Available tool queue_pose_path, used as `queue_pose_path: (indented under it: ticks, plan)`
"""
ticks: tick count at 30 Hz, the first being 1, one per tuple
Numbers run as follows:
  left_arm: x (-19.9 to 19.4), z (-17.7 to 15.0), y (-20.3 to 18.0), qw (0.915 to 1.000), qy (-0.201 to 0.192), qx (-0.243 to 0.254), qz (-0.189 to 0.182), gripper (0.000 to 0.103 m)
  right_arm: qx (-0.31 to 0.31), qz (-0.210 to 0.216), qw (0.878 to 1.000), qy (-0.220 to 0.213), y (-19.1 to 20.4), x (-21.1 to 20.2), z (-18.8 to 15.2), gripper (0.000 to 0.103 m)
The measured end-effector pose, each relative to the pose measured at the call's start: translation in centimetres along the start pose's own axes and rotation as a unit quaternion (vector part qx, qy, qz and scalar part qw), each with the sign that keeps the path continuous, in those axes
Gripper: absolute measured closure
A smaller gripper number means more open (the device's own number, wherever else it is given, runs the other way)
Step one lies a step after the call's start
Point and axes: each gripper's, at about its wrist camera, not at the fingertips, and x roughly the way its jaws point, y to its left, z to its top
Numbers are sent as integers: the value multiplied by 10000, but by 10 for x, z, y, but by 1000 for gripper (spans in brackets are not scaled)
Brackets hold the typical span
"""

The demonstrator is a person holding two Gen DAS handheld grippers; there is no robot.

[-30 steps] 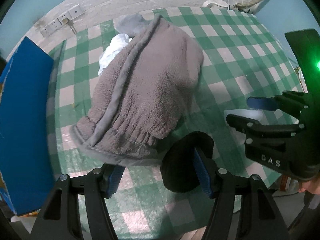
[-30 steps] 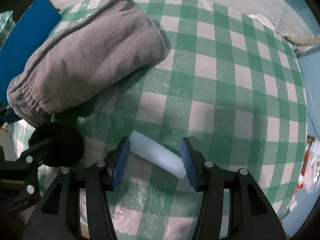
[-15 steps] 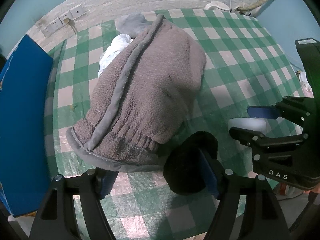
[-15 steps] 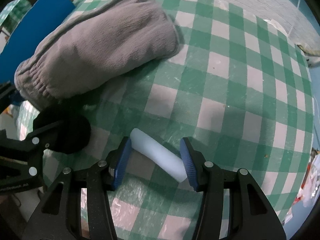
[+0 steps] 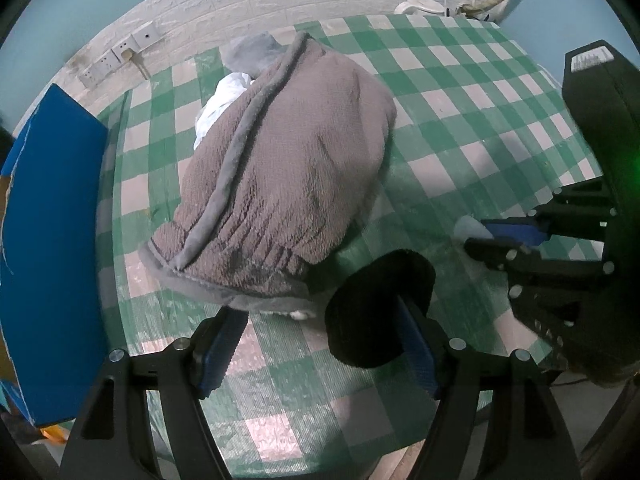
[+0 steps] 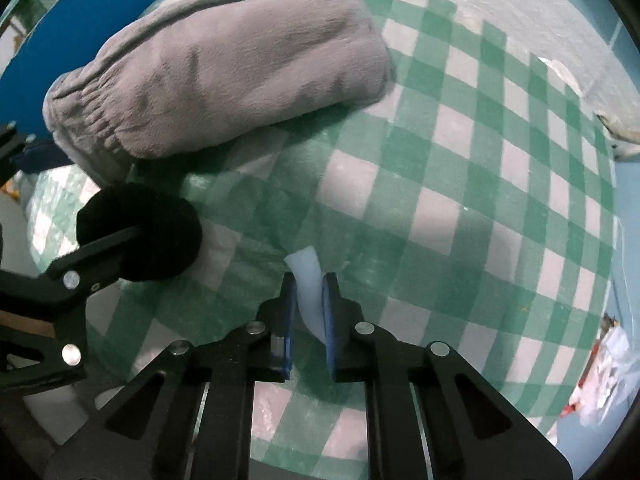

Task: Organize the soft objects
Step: 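Close the right tool on the white foam tube while the left tool grasps the black sock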

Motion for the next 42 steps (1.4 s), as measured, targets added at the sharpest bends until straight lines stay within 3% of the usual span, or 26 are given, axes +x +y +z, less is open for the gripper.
queue_pose_path:
  ticks: [10,12,19,27,32,35,37,42]
  plan:
    - [-8,-5,-10,9997,-98,173,-126,28,693,289,9971,-147,-25,-11,2,94]
    - [-8,-5,-16,9995,-101,276,-132,28,769,308,9964,-179,-46,-12,3,94]
    - [4,1,-27,9992,-11,405,-12,27,798,374,9959,-206,-51,-12,-1,94]
    - [28,4,-36,9983,128,546,161,24,592,272,9976,-237,-44,-4,-5,77]
    - [29,5,-37,9982,77,573,148,25,569,180,9981,-176,-45,3,-5,74]
    - [29,4,-35,9980,-1,599,197,39,552,226,9978,-302,-47,7,-8,75]
    - [29,3,-34,9979,-21,610,215,49,593,255,9974,-313,-46,8,-8,83]
    - [26,4,-24,9984,-63,538,184,60,744,251,9963,-350,-51,2,-5,88]
